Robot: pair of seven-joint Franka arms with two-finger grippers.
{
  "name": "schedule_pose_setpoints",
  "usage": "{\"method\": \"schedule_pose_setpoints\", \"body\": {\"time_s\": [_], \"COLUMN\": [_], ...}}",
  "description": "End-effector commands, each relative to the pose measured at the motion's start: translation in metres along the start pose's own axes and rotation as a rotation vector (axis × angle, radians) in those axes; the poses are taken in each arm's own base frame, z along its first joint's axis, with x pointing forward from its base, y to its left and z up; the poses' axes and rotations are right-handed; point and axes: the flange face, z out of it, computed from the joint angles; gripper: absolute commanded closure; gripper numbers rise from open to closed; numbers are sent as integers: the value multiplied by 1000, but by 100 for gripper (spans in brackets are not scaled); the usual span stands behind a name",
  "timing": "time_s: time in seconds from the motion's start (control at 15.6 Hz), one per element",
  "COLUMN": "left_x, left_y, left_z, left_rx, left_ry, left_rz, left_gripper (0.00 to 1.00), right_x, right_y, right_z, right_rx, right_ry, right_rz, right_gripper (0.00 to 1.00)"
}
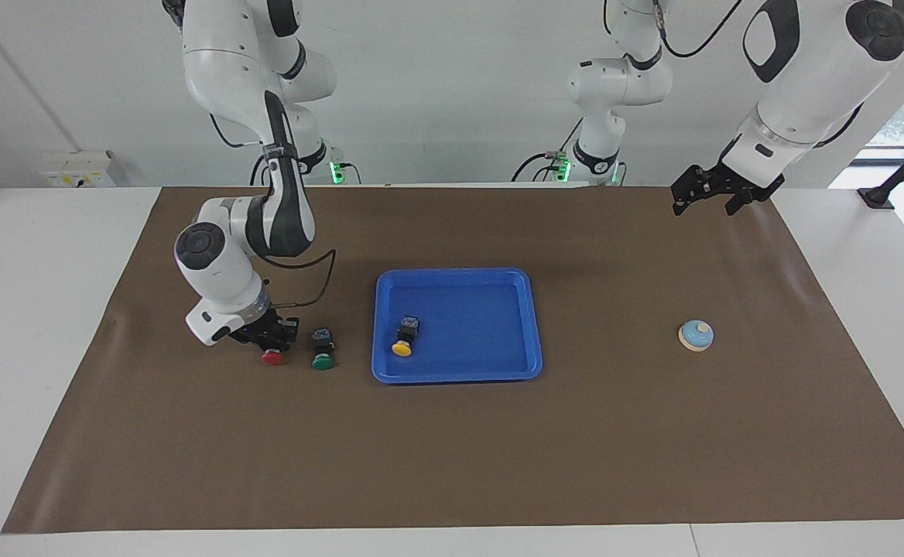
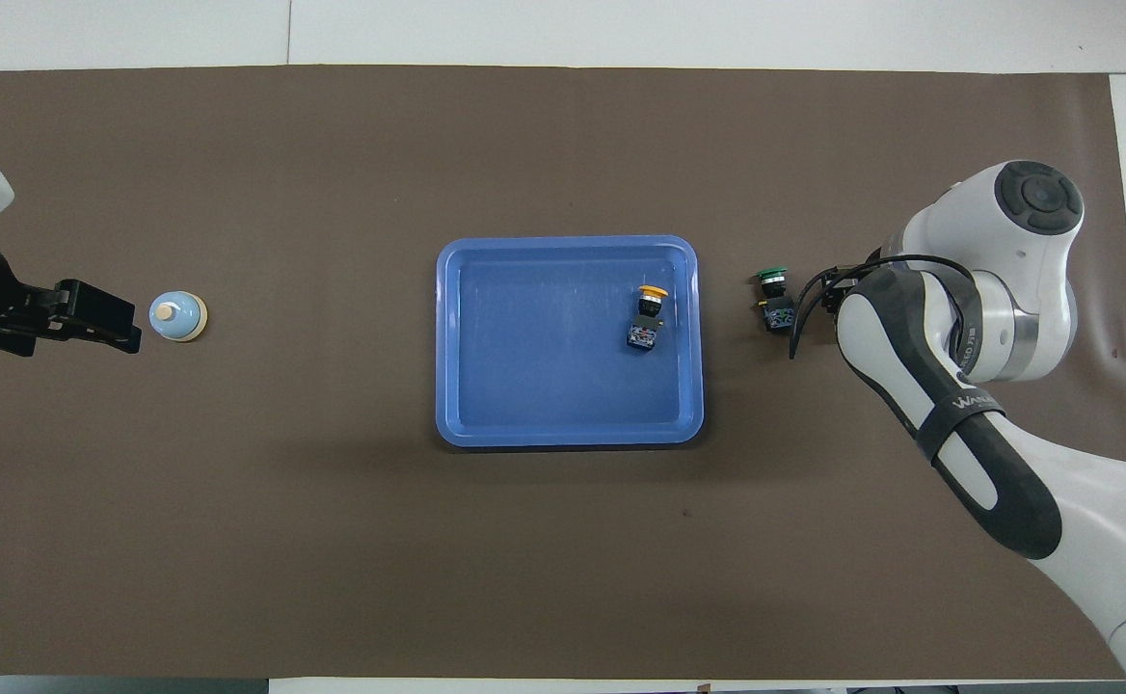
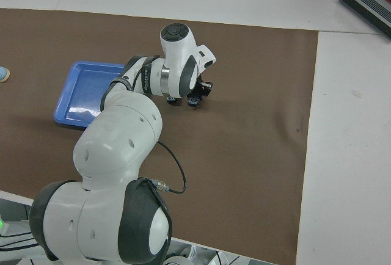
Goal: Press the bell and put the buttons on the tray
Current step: 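Grasp the red button with the right gripper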
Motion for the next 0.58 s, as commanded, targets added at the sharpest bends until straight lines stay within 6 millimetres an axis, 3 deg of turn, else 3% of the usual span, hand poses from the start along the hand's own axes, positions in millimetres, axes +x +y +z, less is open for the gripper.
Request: {"method": "schedule_pose_setpoints", "body": {"time_s": [0.0, 0.32, 0.51], "left_x": [-2, -2, -2], "left_y": [-1, -1, -1], "left_z": [-3, -3, -3], "left_rx": [-6, -6, -6], "left_ry": [-6, -6, -6], "left_rz": [-13, -13, -13], "left_gripper": [0, 0, 0], "right_x": [13, 6, -1], "right_y": [-44, -191, -255], "right_z": [-41, -63, -40], "right_rx": [10, 17, 22], "right_ry": [-9, 40, 33], "right_rz": [50, 69, 108], "right_gripper": [100, 100, 100]}}
